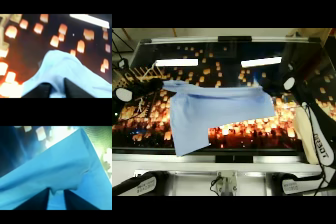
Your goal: Fold the shirts.
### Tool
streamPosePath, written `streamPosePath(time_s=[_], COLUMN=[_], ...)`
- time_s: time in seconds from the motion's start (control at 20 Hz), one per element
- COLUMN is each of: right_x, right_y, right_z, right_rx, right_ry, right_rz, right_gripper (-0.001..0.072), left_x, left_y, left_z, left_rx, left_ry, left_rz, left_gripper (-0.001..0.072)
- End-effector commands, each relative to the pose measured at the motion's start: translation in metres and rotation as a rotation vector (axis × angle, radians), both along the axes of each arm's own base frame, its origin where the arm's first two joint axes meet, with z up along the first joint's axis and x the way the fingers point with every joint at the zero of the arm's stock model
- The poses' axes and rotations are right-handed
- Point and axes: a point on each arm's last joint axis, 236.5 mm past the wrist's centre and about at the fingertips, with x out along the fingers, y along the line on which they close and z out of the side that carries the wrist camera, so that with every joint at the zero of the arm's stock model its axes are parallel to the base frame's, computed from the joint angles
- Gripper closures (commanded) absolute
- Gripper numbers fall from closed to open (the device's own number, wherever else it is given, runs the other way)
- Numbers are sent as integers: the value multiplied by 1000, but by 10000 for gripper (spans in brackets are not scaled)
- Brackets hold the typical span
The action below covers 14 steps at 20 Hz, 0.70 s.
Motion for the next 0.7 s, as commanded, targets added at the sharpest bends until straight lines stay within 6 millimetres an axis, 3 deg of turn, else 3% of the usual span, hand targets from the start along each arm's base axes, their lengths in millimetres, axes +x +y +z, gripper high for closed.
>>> streamPosePath(time_s=[0.0, 0.05, 0.15, 0.25, 0.3, 0.4, 0.45, 0.55, 0.65], right_x=[-10, -16, -44, -85, -103, -122, -127, -132, -134], right_y=[4, -9, -53, -97, -111, -119, -117, -108, -105], right_z=[16, 36, 62, 64, 58, 44, 37, 23, 13], right_rx=[-24, -85, -208, -285, -272, -187, -136, -60, -48], right_ry=[13, 7, 83, 228, 303, 368, 378, 389, 396], right_rz=[125, 201, 243, 225, 212, 180, 164, 146, 141], right_gripper=[155, 155, 155, 155, 155, 155, 155, 155, 155], left_x=[-13, -23, -61, -115, -142, -178, -187, -190, -185], left_y=[-6, 10, 52, 81, 82, 61, 44, 13, 1], left_z=[-11, -5, -4, -33, -54, -96, -113, -140, -156], left_rx=[-18, -3, 30, 2, -39, -162, -225, -327, -361], left_ry=[144, 203, 379, 597, 687, 790, 801, 761, 716], left_rz=[-68, -75, -63, -43, -60, -101, -121, -132, -95], left_gripper=[55, 16, 28, 36, 45, 157, 157, 155, 154])
